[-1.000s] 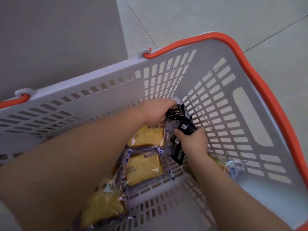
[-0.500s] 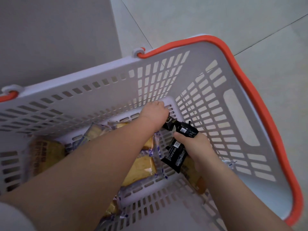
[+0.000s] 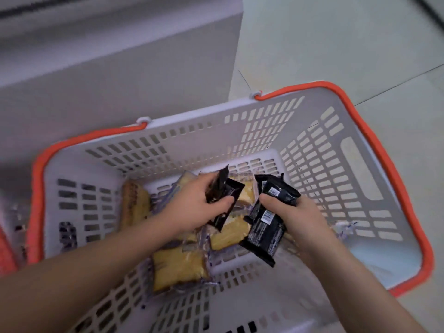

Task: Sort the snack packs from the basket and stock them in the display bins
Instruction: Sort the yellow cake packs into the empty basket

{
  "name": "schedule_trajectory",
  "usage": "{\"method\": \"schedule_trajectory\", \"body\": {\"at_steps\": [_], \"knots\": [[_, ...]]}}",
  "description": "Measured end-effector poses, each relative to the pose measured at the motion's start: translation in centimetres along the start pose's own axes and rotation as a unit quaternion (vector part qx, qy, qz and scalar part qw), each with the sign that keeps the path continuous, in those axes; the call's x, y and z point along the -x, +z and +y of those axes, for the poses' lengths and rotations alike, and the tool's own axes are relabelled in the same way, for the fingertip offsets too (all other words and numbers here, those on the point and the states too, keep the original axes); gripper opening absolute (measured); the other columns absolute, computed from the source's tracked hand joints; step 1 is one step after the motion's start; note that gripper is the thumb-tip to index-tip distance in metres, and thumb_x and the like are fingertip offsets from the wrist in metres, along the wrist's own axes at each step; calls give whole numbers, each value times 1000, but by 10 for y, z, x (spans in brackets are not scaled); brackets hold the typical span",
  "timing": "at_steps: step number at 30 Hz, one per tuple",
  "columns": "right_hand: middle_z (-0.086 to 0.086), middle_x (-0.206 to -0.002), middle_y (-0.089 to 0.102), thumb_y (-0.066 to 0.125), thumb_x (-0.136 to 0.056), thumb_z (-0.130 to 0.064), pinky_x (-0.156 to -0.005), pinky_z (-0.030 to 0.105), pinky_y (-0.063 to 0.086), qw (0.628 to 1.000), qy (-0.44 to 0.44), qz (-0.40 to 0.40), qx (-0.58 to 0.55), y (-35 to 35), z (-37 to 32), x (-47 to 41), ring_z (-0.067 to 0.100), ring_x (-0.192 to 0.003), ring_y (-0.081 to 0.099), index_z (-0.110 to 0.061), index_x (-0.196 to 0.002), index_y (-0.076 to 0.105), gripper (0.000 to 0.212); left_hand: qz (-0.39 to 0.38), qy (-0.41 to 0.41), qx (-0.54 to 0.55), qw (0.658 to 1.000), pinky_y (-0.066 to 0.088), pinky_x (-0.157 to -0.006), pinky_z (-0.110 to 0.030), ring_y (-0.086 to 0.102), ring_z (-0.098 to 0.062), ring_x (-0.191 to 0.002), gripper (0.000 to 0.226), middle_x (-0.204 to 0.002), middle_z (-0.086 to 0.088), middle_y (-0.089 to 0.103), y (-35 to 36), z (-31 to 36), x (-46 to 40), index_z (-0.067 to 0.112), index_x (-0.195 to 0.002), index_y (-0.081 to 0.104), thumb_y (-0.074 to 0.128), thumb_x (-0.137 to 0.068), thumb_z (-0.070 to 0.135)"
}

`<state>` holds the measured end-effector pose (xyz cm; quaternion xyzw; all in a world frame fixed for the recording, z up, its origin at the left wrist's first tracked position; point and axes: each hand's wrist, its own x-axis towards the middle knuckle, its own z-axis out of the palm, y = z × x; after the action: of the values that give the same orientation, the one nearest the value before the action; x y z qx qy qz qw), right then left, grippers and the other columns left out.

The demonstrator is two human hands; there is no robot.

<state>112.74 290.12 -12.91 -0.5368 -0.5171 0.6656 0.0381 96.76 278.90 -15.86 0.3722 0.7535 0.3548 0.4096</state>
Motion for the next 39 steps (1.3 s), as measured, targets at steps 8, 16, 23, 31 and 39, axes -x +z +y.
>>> {"method": "schedule_trajectory", "body": {"at_steps": [8, 16, 23, 31, 39], "knots": [[-15, -89, 71, 67, -83, -35, -61, 20, 49, 984, -55, -160, 59, 98, -21, 96, 3, -80, 66, -38, -95, 65, 12, 157, -47, 256, 953, 48, -67, -6, 61, 15, -85, 21, -90, 35, 66, -66, -9, 153, 64, -83, 62, 68, -73, 47], [-2, -66, 57, 62, -83, -40, -42, 9, 35, 857, -215, -213, 417, 232, -13, 166, 14, -64, 57, -19, -81, 62, 22, 272, -202, 238, 910, 51, -77, -29, 66, -15, -93, 32, -100, 5, 70, -109, -57, 259, 24, -112, 61, 63, -83, 36], [12, -75, 55, 52, -92, -36, -57, 29, 33, 837, -214, -165, 477, 285, 7, 175, 28, -75, 56, -8, -79, 48, 30, 291, -296, 210, 885, 48, -73, -35, 61, -27, -95, 47, -108, -10, 62, -116, -110, 287, 12, -121, 44, 61, -83, 33], [4, -106, 64, 48, -94, -24, -82, 30, 46, 781, -288, -223, 507, 281, -4, 176, 20, -98, 59, -11, -123, 51, 31, 264, -202, -22, 943, 35, -98, -30, 47, -24, -120, 37, -121, -6, 54, -111, -99, 287, 8, -121, 57, 58, -87, 22], [2, -93, 61, 51, -91, -27, -68, 31, 43, 781, -302, -110, 536, 172, -5, 107, 21, -88, 59, -14, -99, 56, 16, 206, 96, -127, 966, 32, -98, -21, 46, -17, -118, 38, -125, -4, 52, -97, -6, 229, 11, -125, 52, 51, -87, 16]]}}
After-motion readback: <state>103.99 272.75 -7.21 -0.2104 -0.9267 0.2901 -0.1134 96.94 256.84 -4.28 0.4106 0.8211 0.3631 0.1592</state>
